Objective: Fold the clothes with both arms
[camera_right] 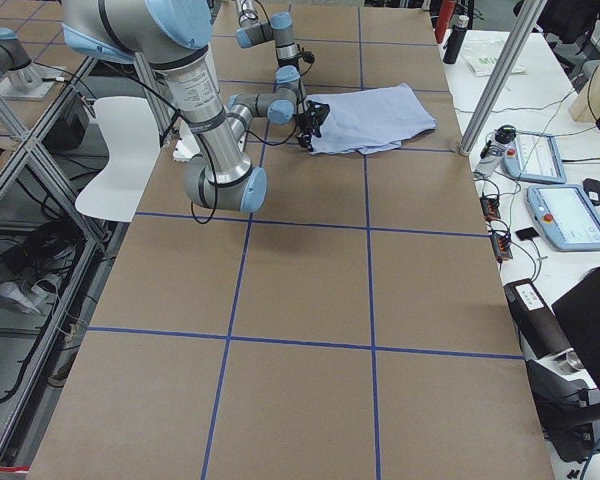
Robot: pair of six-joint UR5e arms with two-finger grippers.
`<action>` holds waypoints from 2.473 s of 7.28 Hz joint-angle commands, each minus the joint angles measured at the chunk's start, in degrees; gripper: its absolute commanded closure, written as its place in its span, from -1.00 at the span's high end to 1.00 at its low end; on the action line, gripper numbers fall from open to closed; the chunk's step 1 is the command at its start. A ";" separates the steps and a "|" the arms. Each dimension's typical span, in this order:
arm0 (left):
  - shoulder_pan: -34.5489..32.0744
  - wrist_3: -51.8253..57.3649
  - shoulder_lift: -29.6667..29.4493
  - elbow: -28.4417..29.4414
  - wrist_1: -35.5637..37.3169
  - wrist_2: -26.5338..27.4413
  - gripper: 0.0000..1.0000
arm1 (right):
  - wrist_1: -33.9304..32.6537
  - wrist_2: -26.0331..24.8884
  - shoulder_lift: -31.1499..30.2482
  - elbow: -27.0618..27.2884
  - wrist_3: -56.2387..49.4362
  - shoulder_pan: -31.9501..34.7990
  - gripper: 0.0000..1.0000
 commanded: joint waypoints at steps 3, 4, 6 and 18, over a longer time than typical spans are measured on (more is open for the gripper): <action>-0.09 0.00 0.00 0.00 0.06 0.00 -1.00 | -0.66 -0.17 0.10 -0.46 1.02 -0.41 0.43; -0.09 0.00 0.00 0.00 -0.02 0.00 -1.00 | -0.66 -0.18 0.19 -0.46 1.80 -0.41 0.29; -0.09 0.09 0.17 -0.26 -0.02 0.00 -1.00 | -0.66 -0.18 0.63 -0.90 4.70 -0.41 -0.15; 1.13 -0.53 -0.53 -11.41 -0.11 -6.41 -1.00 | -16.97 -1.66 -10.61 32.99 13.57 -7.24 -1.00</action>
